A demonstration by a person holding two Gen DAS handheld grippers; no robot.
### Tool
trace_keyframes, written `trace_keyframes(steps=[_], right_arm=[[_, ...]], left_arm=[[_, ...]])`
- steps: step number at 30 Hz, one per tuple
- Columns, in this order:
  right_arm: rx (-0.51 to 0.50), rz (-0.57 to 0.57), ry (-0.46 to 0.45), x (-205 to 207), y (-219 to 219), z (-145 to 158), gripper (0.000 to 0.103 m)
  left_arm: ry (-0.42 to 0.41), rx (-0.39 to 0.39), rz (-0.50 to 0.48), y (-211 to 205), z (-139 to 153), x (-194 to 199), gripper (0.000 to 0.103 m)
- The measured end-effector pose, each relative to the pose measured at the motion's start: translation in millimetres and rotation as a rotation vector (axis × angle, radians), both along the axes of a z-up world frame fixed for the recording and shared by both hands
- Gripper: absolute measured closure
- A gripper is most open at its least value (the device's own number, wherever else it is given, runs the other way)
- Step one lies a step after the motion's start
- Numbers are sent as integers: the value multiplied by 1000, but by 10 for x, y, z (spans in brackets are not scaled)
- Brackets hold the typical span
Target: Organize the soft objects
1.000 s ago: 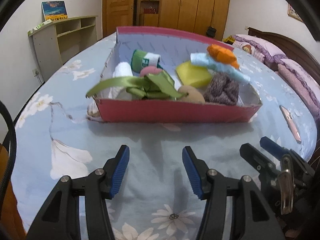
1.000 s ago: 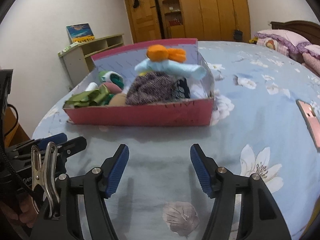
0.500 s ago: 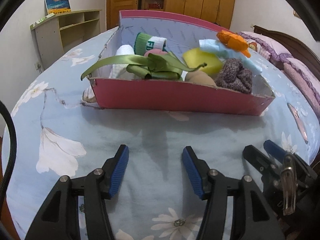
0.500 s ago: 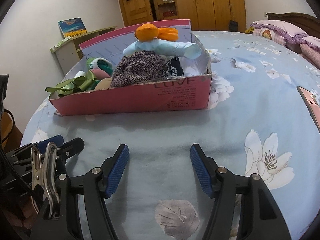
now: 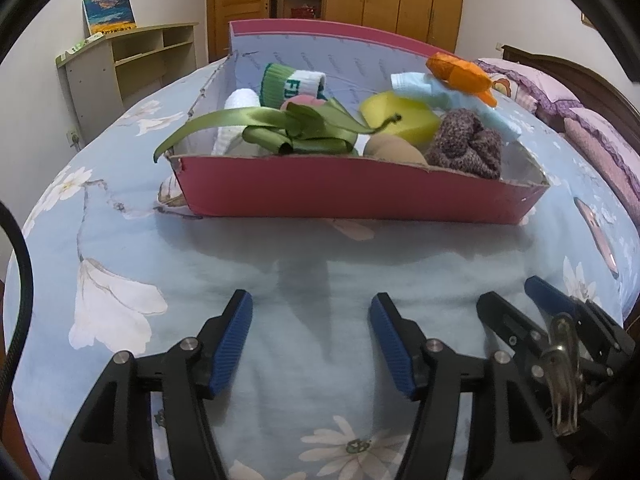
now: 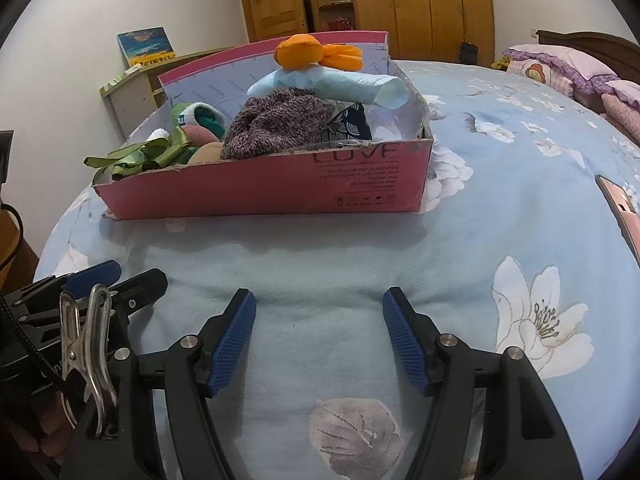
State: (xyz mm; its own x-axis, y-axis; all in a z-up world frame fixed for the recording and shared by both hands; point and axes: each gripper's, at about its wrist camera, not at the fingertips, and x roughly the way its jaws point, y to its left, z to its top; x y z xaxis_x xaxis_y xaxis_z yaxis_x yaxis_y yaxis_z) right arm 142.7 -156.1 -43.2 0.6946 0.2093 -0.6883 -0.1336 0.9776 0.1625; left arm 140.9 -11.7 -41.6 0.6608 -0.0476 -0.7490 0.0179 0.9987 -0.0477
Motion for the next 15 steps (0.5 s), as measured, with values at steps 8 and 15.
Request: trace_keyframes(steps=[8, 15], right_arm=[[1, 0, -1, -3, 9, 2, 35], [-2, -1, -2, -13, 14, 3, 35]], left_arm=[[1, 12, -8, -38, -7, 0, 36], [3, 19, -8, -64, -11, 5, 36]])
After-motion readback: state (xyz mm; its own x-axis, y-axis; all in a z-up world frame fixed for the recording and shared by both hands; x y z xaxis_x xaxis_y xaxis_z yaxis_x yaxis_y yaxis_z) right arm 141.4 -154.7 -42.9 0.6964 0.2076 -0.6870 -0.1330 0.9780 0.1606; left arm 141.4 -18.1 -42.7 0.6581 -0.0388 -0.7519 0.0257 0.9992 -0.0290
